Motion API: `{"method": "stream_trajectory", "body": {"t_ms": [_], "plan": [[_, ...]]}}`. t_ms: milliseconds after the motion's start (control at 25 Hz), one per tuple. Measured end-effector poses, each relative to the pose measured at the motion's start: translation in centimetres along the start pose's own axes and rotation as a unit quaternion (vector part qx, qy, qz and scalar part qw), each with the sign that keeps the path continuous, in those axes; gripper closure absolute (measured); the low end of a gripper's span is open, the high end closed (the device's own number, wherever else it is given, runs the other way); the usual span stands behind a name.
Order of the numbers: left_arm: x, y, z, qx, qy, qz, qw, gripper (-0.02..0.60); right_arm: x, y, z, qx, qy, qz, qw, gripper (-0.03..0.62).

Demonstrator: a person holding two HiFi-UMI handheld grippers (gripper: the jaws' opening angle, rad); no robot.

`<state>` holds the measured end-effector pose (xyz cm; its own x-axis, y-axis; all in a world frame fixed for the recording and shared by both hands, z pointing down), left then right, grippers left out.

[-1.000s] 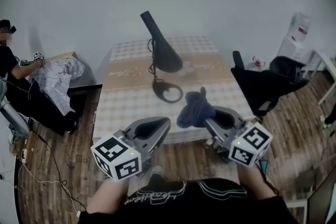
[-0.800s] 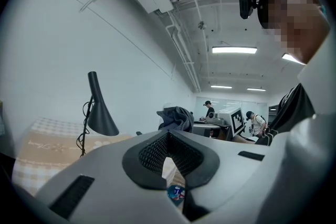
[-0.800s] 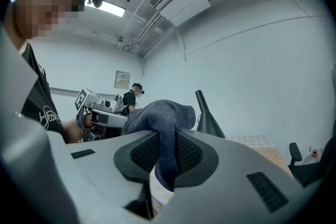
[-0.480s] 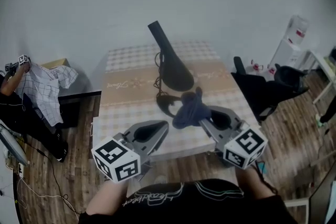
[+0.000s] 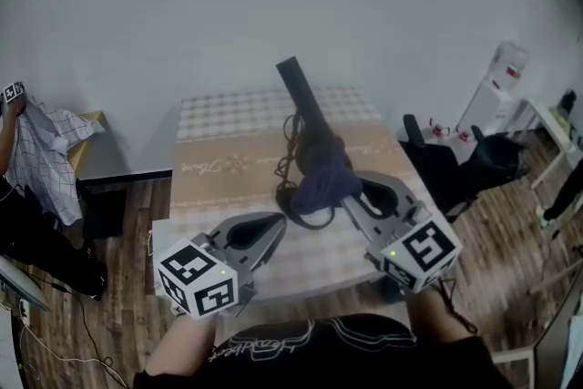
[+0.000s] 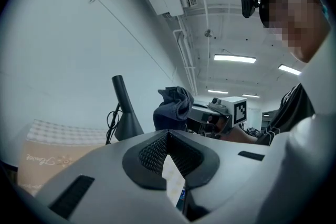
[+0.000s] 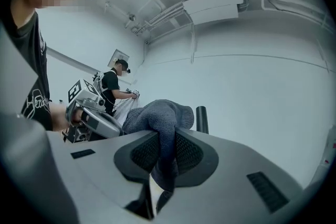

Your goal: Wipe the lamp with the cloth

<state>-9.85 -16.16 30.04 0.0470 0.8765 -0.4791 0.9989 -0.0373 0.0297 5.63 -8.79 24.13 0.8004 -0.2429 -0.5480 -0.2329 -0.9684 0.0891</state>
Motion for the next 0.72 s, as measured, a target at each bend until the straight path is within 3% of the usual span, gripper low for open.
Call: {"method": "stream_trajectory", "body": {"t_ms": [320, 720], "plan": [[-3.4, -0.5, 1.2, -0.007, 0.000, -0.019, 0.9998, 0.583, 1.8, 5.0, 3.8, -0.005, -0.108, -0.031, 0.994, 0.537], [-7.7, -1.1, 2.6, 0.009, -0.012, -0.024, 0.9996, 0.583, 2.7, 10.8, 5.6, -0.039, -0.246, -0.075, 0.966, 0.537]]}}
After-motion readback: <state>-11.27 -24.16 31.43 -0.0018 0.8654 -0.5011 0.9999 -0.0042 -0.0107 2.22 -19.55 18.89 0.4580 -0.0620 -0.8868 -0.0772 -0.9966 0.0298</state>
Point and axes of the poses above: the fingertips, and each gripper's own axes: y forward along the fingers, x to its right, z out of its top, the point moved 6 cm from there along -y, backward along the fingers, and after that the axes turned 15 degrees about -y, right-handed, at the moved point
